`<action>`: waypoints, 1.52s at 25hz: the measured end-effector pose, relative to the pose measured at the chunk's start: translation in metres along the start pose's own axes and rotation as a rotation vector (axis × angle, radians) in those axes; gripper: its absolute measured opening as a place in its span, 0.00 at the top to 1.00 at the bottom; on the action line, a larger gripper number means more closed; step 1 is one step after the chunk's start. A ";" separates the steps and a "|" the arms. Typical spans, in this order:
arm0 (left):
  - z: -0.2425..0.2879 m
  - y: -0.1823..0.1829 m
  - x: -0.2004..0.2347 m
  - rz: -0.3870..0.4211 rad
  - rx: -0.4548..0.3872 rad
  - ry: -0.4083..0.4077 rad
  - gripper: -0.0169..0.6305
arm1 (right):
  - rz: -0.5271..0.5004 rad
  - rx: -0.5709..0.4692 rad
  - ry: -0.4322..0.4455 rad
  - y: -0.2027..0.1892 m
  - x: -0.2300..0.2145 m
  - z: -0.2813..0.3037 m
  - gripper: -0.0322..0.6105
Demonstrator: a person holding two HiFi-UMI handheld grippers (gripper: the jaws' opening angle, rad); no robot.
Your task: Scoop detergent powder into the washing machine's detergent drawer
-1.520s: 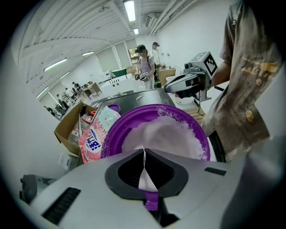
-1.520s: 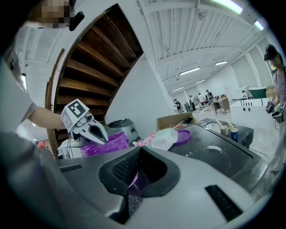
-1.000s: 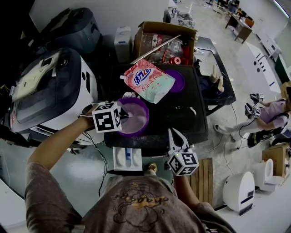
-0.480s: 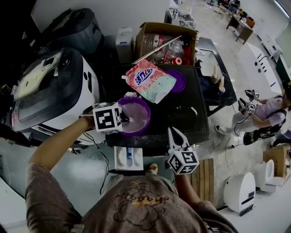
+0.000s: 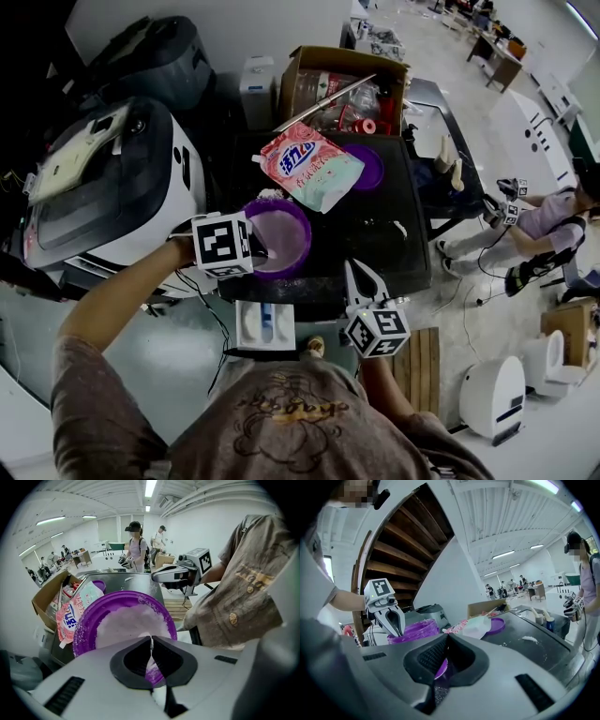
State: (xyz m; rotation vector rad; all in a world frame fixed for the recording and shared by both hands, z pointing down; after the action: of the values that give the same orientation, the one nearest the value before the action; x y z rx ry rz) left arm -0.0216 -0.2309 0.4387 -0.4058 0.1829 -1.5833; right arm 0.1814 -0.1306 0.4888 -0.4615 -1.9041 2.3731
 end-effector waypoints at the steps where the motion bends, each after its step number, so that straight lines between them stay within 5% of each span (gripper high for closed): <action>1: -0.001 0.000 -0.001 -0.003 -0.002 -0.006 0.93 | 0.000 0.000 0.001 0.000 0.001 0.000 0.95; 14: -0.012 -0.004 -0.001 -0.135 -0.074 -0.133 0.93 | -0.003 0.007 0.003 0.000 0.003 0.001 0.95; 38: -0.024 -0.026 0.017 -0.555 -0.438 -0.345 0.93 | -0.013 0.020 0.012 -0.002 0.009 0.007 0.95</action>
State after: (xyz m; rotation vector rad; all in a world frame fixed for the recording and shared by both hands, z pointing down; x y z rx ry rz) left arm -0.0548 -0.2498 0.4282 -1.1387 0.1570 -1.9814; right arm 0.1702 -0.1345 0.4905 -0.4594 -1.8710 2.3737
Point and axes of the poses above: the fingertips, and each gripper's own axes: z forward along the fingers, x to its left, y out of its top, the point moved 7 cm from there along -z, backward along the fingers, and after that the axes turned 9 degrees about -z, right-handed, at the moved point
